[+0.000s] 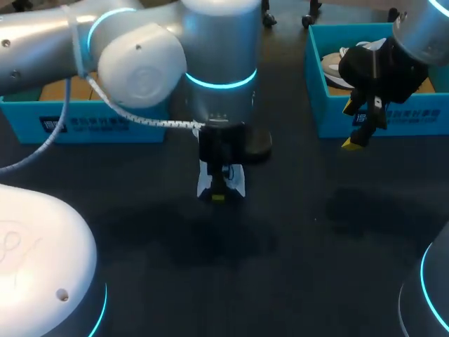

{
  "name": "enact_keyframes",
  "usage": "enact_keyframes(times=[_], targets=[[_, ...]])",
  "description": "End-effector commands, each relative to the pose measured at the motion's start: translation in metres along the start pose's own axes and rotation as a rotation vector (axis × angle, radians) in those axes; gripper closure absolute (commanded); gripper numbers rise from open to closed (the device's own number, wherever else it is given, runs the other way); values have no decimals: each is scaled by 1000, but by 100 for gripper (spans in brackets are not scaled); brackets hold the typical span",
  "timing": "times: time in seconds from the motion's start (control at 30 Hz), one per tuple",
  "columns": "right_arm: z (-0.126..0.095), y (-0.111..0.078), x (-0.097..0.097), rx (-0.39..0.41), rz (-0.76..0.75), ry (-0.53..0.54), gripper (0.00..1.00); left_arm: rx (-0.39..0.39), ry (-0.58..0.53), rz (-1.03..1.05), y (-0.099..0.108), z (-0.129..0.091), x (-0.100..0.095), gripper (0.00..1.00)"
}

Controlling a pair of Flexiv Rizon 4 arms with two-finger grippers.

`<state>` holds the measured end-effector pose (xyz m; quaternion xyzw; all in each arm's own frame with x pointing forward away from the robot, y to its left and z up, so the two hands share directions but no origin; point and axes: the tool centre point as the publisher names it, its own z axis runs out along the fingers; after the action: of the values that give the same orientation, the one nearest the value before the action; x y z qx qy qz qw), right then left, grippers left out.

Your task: Take the shoe out of the shoebox, open the shoe tongue, remove and reinsert the insole, then place the shoe into the shoebox

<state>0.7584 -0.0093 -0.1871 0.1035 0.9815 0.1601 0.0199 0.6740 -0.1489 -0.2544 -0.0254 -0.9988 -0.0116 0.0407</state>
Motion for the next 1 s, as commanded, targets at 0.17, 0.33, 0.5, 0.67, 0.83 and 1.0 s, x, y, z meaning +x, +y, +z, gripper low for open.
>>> enact_keyframes(times=[0.17, 0.33, 0.5, 0.67, 0.83, 1.0], targets=[[1, 1, -1, 2, 1, 1, 0, -15, -9, -16, 5, -10, 6, 100], [1, 1, -1, 2, 1, 1, 0, -7, -5, -14, 11, -11, 5, 100], [1, 1, -1, 2, 1, 1, 0, 1, -3, 13, 18, -27, -1, 100], [1, 1, -1, 2, 1, 1, 0, -9, -1, 50, 20, -55, -7, 100], [1, 1, -1, 2, 1, 1, 0, 5, 17, 98, 24, -81, -14, 100], [1, 1, -1, 2, 1, 1, 0, 14, 22, 154, 28, -95, -17, 100]])
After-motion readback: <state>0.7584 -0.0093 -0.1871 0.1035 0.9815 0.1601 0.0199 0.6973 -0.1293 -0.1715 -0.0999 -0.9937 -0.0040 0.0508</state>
